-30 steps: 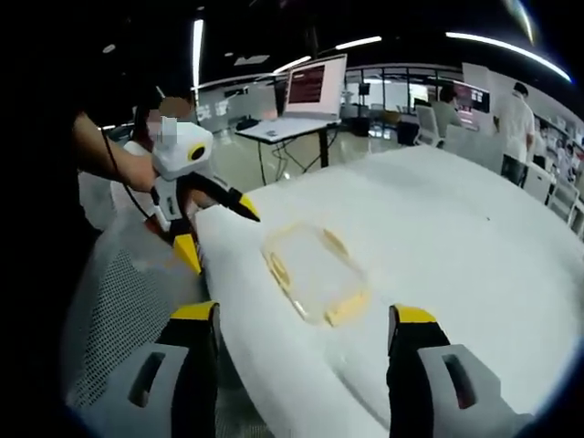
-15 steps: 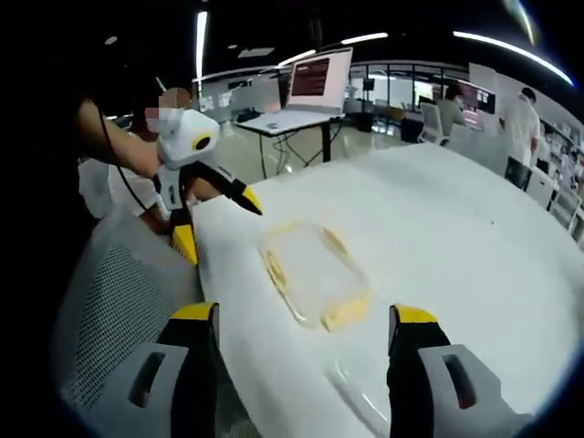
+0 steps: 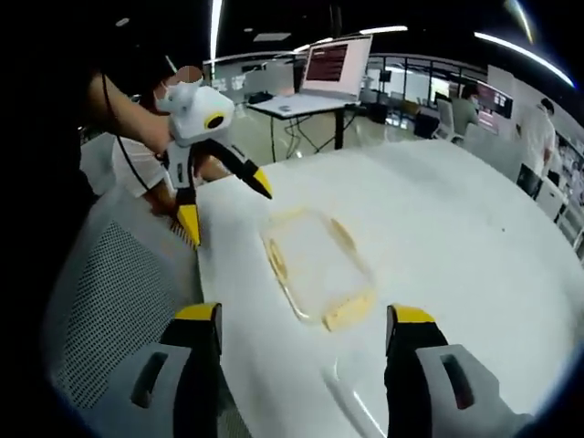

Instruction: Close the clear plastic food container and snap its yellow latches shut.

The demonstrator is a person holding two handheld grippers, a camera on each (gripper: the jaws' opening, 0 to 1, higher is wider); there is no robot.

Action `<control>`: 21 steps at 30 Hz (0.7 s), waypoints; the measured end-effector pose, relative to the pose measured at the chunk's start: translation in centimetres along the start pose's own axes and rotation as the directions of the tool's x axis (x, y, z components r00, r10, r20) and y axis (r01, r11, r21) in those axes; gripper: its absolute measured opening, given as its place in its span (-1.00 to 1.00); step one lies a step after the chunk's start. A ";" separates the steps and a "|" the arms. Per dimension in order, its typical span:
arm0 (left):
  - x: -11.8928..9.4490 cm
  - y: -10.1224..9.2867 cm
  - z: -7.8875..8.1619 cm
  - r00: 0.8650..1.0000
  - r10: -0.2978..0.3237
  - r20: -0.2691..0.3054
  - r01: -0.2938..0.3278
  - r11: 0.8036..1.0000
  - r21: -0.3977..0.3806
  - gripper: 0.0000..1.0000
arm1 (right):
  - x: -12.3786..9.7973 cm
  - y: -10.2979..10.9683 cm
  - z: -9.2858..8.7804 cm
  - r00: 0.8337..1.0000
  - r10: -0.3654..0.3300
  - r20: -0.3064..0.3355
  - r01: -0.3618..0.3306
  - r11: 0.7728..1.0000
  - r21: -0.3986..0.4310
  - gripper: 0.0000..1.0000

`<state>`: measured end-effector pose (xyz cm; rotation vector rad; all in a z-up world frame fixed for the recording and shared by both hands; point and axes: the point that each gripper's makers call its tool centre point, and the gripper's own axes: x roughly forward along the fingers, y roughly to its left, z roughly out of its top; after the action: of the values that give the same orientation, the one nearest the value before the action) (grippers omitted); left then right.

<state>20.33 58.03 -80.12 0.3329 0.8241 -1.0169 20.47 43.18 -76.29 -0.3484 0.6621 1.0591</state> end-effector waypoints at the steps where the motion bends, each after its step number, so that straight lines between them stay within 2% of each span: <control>1: 0.0 0.2 0.0 1.000 0.000 -0.002 0.000 1.000 0.000 0.59 | 0.1 -0.1 0.0 1.000 -0.001 -0.002 0.001 1.000 -0.003 0.40; 14: 0.5 1.2 0.0 1.000 -0.018 -0.025 0.019 0.999 0.028 0.59 | 1.0 -1.1 -0.4 0.998 0.003 -0.061 -0.006 0.999 -0.052 0.34; 21: 0.7 1.6 -0.1 0.999 -0.033 -0.040 0.034 0.999 0.042 0.58 | 1.6 -1.5 -0.7 0.996 0.014 -0.088 -0.019 0.999 -0.048 0.34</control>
<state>21.87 58.47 -80.90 0.3781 0.8467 -1.0635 22.11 43.15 -77.92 -0.4341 0.7192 1.0817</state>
